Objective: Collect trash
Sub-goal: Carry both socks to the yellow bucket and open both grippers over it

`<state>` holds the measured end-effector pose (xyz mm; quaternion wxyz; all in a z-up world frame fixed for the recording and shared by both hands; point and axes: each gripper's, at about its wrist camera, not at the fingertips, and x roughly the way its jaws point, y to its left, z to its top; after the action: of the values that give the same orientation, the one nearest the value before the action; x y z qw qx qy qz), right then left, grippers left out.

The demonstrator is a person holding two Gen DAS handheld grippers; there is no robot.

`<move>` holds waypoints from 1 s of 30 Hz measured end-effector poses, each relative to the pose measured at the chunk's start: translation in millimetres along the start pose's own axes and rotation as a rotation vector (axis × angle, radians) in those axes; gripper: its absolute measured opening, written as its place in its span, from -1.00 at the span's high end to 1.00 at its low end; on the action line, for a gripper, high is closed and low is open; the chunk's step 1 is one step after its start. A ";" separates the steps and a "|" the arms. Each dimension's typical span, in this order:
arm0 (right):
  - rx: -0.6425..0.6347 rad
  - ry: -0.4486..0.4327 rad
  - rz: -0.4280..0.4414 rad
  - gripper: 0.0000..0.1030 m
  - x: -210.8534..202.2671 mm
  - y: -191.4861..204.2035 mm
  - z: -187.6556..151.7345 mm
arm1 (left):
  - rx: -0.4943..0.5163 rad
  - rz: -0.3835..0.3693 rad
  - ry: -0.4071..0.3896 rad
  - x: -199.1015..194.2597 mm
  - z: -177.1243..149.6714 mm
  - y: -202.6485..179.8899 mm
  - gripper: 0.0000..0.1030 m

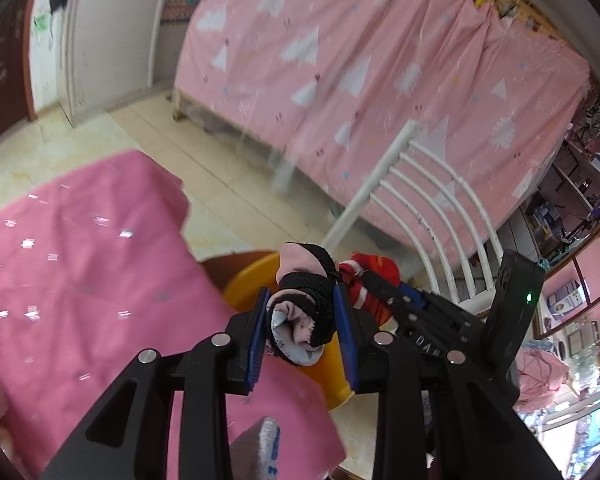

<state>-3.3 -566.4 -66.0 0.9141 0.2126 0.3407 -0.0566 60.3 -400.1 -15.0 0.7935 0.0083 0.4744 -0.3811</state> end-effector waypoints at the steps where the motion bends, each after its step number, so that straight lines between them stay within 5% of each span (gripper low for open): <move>1: 0.006 0.008 -0.011 0.48 3.4 -3.8 -0.5 | -0.012 -0.008 0.027 12.6 5.4 -1.3 0.54; 5: 0.040 0.034 -0.036 -0.06 10.0 -15.7 -4.3 | -0.064 -0.052 0.130 49.3 9.0 1.5 0.35; 7: 0.045 0.036 -0.055 -0.08 6.3 -17.2 -5.8 | -0.058 -0.068 0.148 57.9 10.8 -2.6 -0.04; 12: 0.034 0.033 -0.094 -0.08 -9.4 -13.2 -5.0 | -0.061 -0.091 0.109 38.4 13.3 -6.0 -0.11; 20: -0.036 -0.055 -0.058 -0.16 -37.2 46.5 16.1 | -0.018 0.000 -0.110 -76.4 -9.6 18.2 -0.24; 30: -0.219 -0.153 0.117 -0.27 -29.2 209.7 38.1 | -0.003 0.252 -0.297 -205.8 -43.0 119.0 -0.39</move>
<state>49.4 -394.5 52.1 0.9568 0.1263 0.2610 0.0184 47.7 -176.6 76.1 0.8962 0.0101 0.3478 -0.2753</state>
